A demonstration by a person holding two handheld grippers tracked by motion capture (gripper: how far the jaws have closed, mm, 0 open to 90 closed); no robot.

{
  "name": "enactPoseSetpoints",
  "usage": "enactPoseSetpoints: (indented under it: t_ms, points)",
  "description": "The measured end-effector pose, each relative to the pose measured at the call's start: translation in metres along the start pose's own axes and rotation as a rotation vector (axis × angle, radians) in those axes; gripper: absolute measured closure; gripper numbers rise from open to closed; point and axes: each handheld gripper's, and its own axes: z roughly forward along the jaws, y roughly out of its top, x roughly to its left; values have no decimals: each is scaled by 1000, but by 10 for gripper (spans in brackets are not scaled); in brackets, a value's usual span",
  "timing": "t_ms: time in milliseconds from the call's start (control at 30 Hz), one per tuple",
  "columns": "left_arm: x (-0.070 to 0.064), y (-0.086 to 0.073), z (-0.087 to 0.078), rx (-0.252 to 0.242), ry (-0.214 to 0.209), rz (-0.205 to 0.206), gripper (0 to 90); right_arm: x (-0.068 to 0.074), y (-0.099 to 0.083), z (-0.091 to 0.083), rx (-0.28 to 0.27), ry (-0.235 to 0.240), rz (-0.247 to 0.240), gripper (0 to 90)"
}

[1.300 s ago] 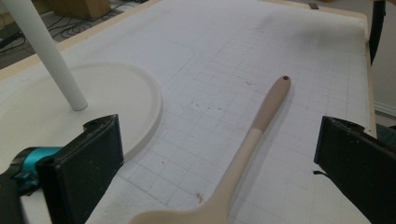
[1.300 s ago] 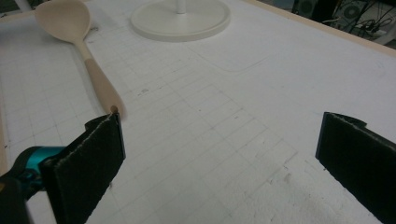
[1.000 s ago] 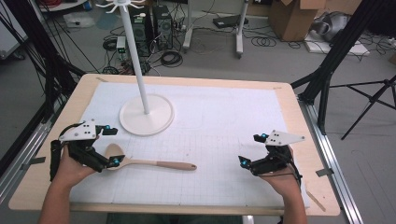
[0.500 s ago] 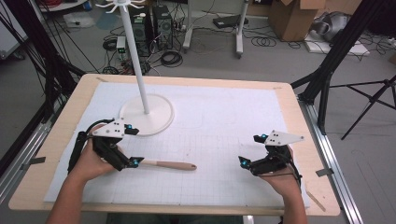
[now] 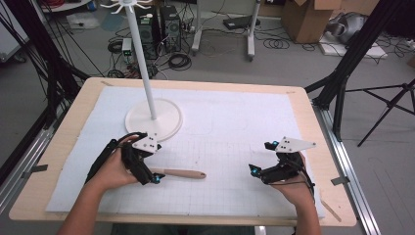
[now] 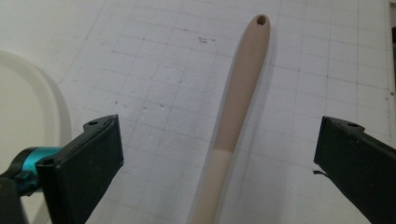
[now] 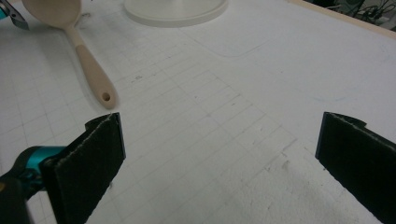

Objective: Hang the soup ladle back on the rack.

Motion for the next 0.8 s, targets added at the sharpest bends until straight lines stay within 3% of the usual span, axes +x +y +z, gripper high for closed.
enactPoseSetpoints:
  t_ms: [233,400,800]
  points:
    - [-1,3,18,109,-25,15,22,0,0,1,2,2,-1,3]
    - [0,4,25,145,-53,21,109,0,-1,2,8,7,-4,3]
    - [2,5,31,205,-46,32,306,1,-1,5,17,11,-7,4]
